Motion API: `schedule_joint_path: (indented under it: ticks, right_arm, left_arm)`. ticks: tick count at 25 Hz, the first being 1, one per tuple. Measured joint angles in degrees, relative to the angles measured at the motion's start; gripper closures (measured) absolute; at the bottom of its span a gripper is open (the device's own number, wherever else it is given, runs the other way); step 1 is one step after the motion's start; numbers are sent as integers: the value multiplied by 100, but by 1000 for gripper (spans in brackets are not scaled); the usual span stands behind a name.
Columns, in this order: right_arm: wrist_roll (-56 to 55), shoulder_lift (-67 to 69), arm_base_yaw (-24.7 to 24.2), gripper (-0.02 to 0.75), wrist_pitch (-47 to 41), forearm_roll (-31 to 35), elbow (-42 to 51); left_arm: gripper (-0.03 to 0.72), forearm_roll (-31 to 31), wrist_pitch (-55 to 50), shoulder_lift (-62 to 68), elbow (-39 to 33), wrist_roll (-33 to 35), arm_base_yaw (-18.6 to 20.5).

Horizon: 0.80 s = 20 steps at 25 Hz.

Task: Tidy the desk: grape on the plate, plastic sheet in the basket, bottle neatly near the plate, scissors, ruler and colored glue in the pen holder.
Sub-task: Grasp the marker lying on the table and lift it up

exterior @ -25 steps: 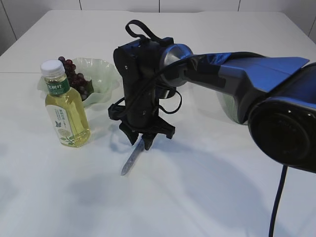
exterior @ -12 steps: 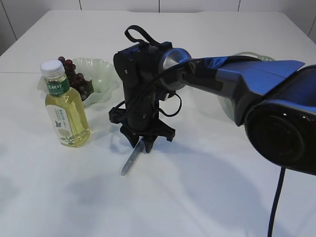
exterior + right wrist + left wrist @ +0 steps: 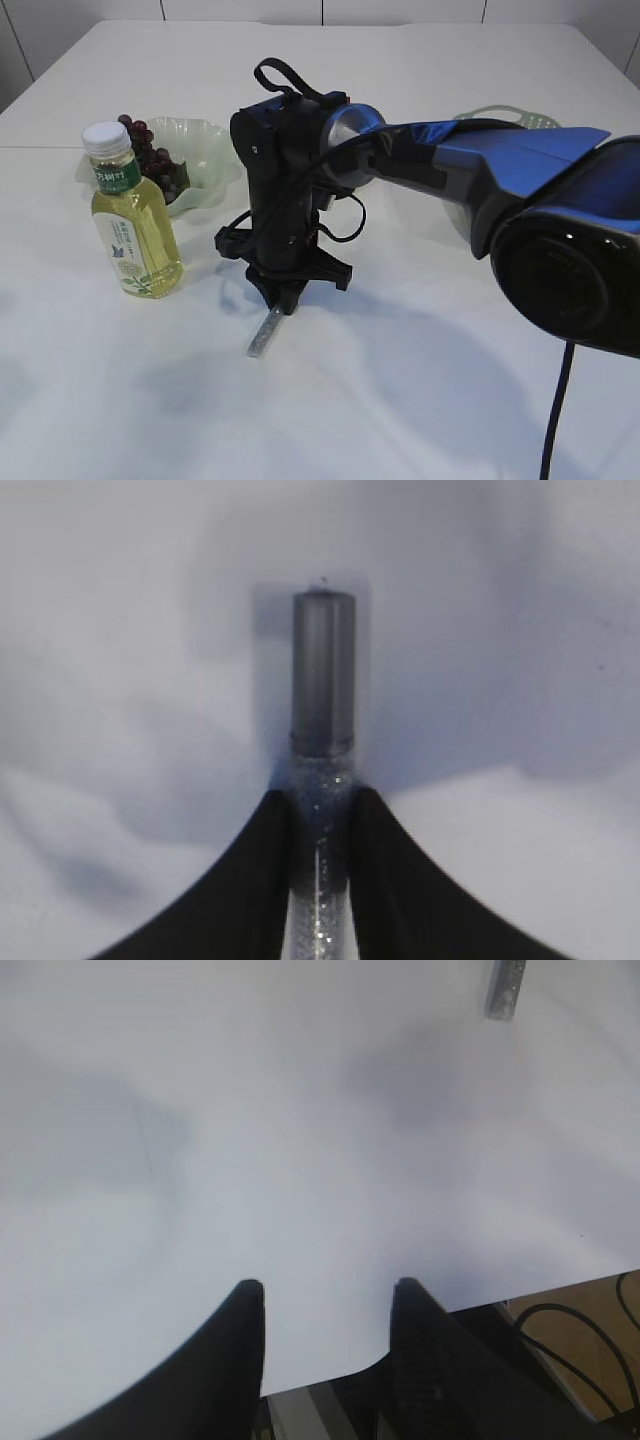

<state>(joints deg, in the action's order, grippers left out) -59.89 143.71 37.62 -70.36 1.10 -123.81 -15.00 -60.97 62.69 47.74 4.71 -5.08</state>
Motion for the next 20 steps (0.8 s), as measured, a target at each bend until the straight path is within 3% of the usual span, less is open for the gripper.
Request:
schedule_joint_path:
  ticks: [12, 20]
  right_arm:
    - [1483, -249, -156, 594, 0, 32, 0]
    - [2534, -1028, -876, 594, 0, 229, 0]
  left_arm:
    - [380, 0, 9, 0, 0, 0, 0]
    - [380, 0, 13, 0, 0, 0, 0]
